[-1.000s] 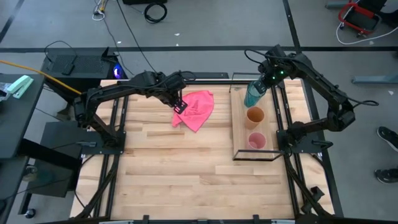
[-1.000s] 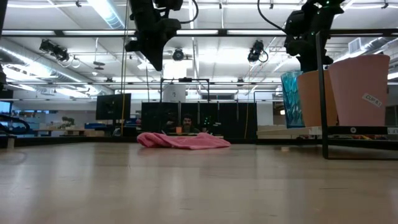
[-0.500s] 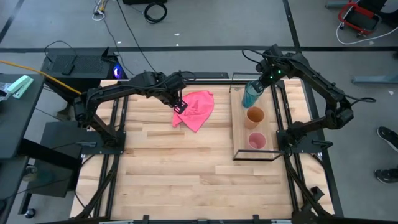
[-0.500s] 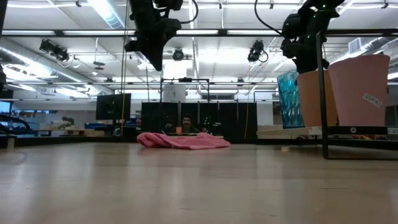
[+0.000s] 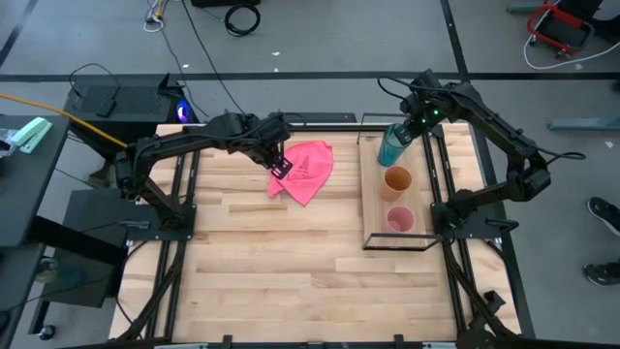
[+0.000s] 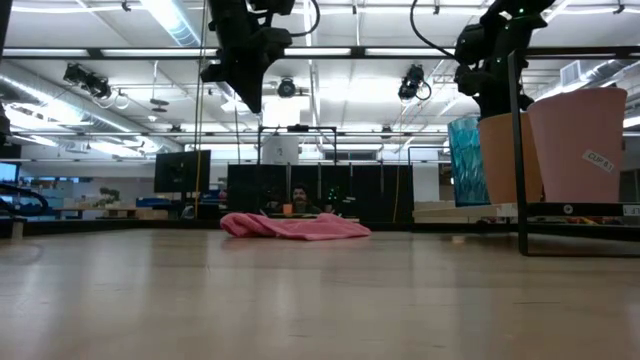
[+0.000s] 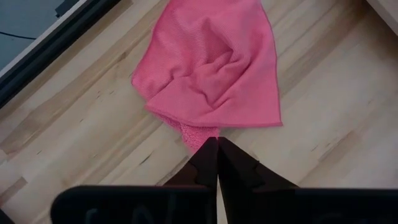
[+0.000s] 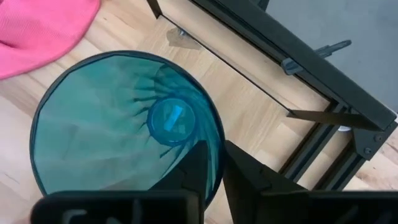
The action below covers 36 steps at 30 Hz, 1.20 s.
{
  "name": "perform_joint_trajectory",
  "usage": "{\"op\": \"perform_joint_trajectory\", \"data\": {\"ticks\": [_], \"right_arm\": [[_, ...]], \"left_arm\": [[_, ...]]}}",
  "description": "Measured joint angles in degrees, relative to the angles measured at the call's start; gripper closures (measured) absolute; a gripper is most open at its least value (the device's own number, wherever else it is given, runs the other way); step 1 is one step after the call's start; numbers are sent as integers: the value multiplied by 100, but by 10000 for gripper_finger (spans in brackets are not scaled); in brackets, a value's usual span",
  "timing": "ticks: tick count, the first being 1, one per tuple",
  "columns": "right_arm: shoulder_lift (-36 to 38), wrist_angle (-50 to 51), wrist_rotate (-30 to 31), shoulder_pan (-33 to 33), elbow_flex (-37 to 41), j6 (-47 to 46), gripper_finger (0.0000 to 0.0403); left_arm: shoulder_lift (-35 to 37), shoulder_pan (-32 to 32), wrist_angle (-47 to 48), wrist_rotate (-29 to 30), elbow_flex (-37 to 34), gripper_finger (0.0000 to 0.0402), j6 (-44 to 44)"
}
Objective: Stack small to large cups/mugs on shelf
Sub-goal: Put the blue cup on the shelf, then return to Home Position
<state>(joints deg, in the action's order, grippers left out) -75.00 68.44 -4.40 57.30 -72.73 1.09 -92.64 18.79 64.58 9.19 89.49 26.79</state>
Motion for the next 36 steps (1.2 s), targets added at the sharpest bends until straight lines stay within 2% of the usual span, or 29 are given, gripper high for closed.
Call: {"op": "perform_joint_trajectory", "data": {"ticks": [13, 22, 26, 30, 33, 36], "right_arm": [[336, 44, -13, 2, 0, -27, 346], [677, 238, -52, -8, -123, -169, 346], [959, 345, -492, -89, -431, -523, 346], [1329, 356, -1284, -270, -882, -809, 346], [1628, 305, -1718, -506, -1292, -898, 346], [1954, 202, -1904, -791, -1705, -1044, 346]], "left_arm": [[0, -2, -2, -2, 0, 378, 4], [0, 0, -6, 0, 0, 389, 6], [0, -6, -163, -1, 0, 385, 159], [0, -127, -333, 1, 93, 375, 529], [7, -314, -358, 0, 478, 372, 561], [7, -570, -350, 55, 1042, 370, 556]]}}
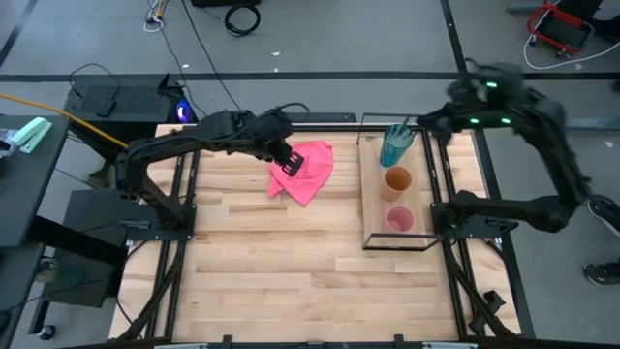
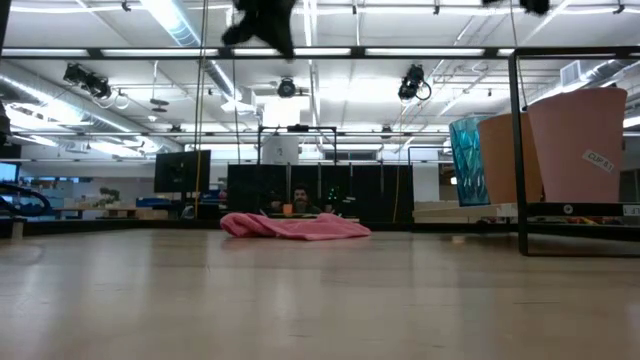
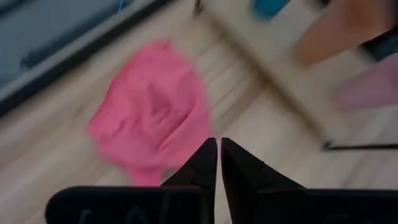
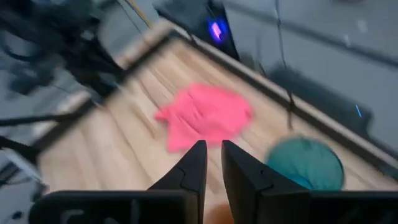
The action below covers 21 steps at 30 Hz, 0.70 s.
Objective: Stack small to large cups/mugs on shelf
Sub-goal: Return to Home Position
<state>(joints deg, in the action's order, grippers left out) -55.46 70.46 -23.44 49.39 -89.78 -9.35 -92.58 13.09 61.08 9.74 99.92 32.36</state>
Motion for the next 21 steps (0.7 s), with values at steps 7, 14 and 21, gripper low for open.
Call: {"op": "perform_joint_trajectory", "data": {"ticks": [7, 14, 21], "right_arm": [[769, -447, -6, -555, -786, -424, 346], [1266, -434, -7, -606, -1240, -497, 346], [1421, -404, -10, -604, -1318, -1199, 346]], "left_arm": [[0, -940, -73, 960, 1609, 381, -925], [11, -1953, -71, 1861, 2746, 381, -1995], [11, -2644, 330, 1858, 3490, 369, -2038]]}}
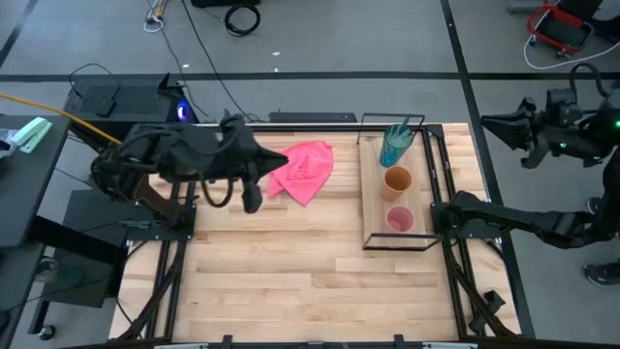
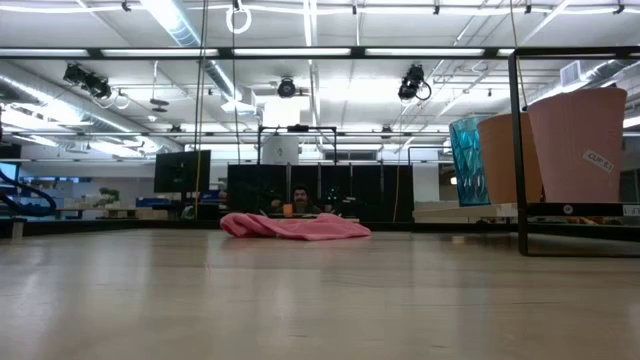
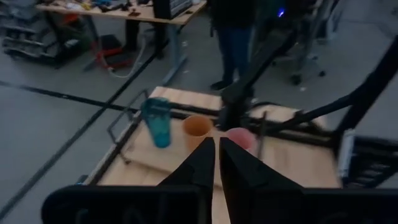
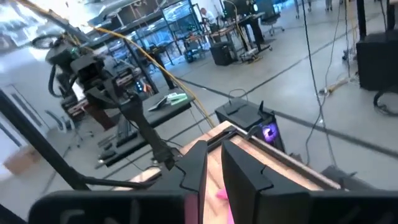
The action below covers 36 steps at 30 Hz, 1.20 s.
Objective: Stack small to large cups/mugs on shelf
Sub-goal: Return to Home Position
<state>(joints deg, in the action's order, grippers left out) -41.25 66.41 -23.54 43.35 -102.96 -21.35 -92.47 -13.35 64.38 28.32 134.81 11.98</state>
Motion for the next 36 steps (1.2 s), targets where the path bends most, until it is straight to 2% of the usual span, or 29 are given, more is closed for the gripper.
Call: {"op": "perform_joint_trajectory", "data": {"ticks": [5, 9, 13, 17, 23, 26, 28, 32, 36], "right_arm": [[31, -72, -572, 0, 2, 352, 346], [156, -416, -785, 0, 2, 489, 346], [325, -1017, -764, 0, 2, 707, 346], [408, -1468, -764, 0, -1, 992, 346], [614, -1545, -393, -4, 3, 1252, 346], [733, -1549, -295, -4, 9, 1093, 346], [760, -1556, -536, 2, 9, 850, 346], [767, -1558, -1402, 179, 59, 590, 346], [767, -1705, -1653, 376, 102, 439, 346]], "left_arm": [[115, -408, -82, 165, -25, 369, 285], [206, -793, 41, 798, -27, 376, 351], [282, -1086, 33, 1721, -28, 378, 117], [357, -1135, 48, 2310, -25, 371, -111], [447, -1125, 219, 2566, -32, 366, -94], [461, -1121, 189, 2634, -29, 371, 9], [393, -1121, 150, 2526, -24, 374, 26], [56, -1121, -184, 2255, -36, 378, -179], [-181, -1121, -744, 1854, -33, 374, -430]]}}
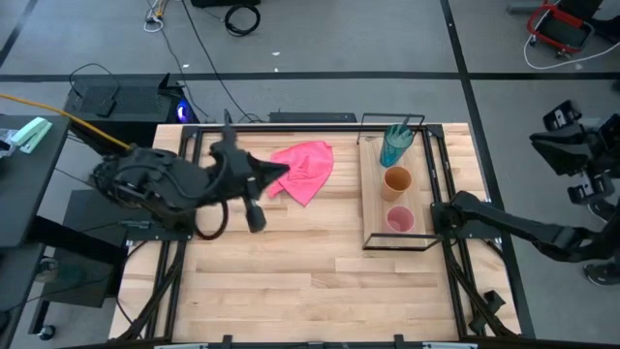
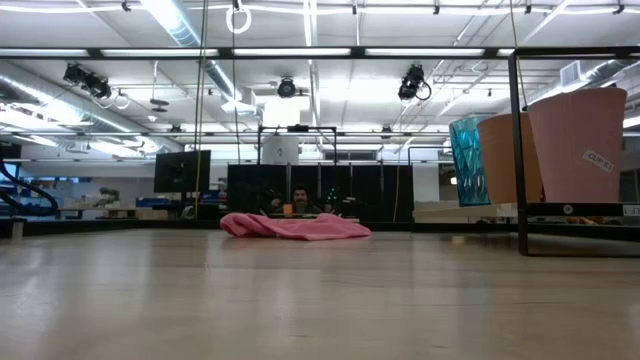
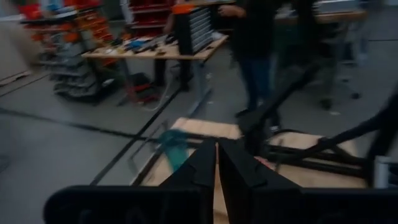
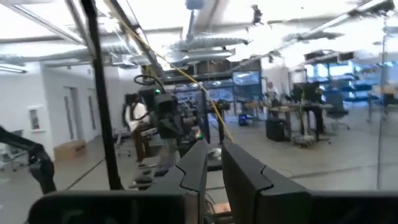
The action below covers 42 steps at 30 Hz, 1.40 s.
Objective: Stack small to large cups/mugs on shelf
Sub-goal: Return to Home Position
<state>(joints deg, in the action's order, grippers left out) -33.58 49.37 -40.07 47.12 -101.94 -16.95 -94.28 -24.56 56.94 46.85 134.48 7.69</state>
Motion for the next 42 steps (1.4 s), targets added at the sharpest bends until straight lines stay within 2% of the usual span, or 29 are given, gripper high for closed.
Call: {"op": "perform_joint_trajectory", "data": {"ticks": [5, 10, 12, 16, 19, 23, 29, 33, 37, 42], "right_arm": [[-6, -837, -528, 219, 248, -289, 346], [-5, -958, -612, -7, 207, -3, 346], [32, -949, -407, -46, 169, 11, 346], [131, -865, 484, -142, 173, -62, 346], [149, -850, 575, -290, 185, 22, 346], [136, -828, 586, -669, 441, 92, 346], [131, -868, 1000, -1475, 887, 404, 346], [129, -1281, 1214, -2084, 1314, 496, 346], [129, -1952, 1198, -2639, 1769, 492, 346], [11, -2819, 1163, -3142, 2314, 206, 346]], "left_arm": [[-160, 30, -456, -645, -5, 366, -365], [-63, -25, -417, -646, 4, 369, -281], [-34, -48, -416, -626, 4, 372, -239], [84, 1, -174, -379, 4, 378, -233], [186, 207, -28, -220, 4, 378, -178], [316, 654, 181, -322, 4, 371, -121], [467, 1437, 324, -994, 3, 366, -124], [494, 2025, 294, -1636, 4, 371, -237], [479, 2615, 191, -2398, 4, 377, -344], [380, 3209, -504, -3594, 4, 377, -595]]}}
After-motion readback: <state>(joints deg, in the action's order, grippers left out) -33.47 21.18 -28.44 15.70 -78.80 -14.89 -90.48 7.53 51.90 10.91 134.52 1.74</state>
